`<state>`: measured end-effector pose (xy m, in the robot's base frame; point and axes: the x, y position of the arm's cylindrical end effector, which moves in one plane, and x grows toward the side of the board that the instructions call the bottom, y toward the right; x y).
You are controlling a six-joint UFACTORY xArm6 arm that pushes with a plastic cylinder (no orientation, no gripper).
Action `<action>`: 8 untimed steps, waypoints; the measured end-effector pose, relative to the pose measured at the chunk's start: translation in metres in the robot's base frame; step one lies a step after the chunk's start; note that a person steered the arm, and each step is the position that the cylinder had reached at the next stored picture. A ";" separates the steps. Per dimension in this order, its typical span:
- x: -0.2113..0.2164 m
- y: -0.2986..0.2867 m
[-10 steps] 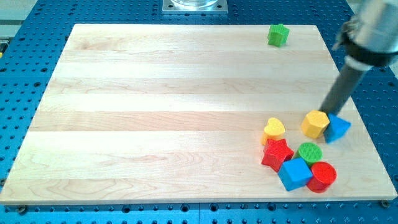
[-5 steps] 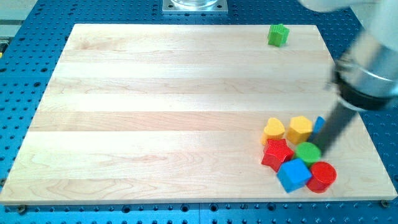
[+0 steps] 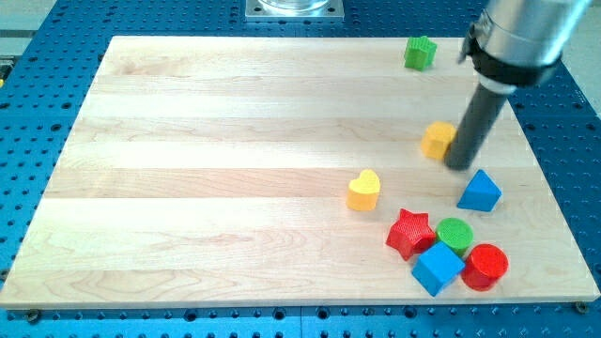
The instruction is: Slide the yellow hexagon below the green star
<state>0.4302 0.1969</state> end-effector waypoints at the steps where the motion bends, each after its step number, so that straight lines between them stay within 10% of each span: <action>1: -0.068 -0.049; 3: -0.041 -0.124; 5: -0.099 -0.068; 8: -0.046 0.076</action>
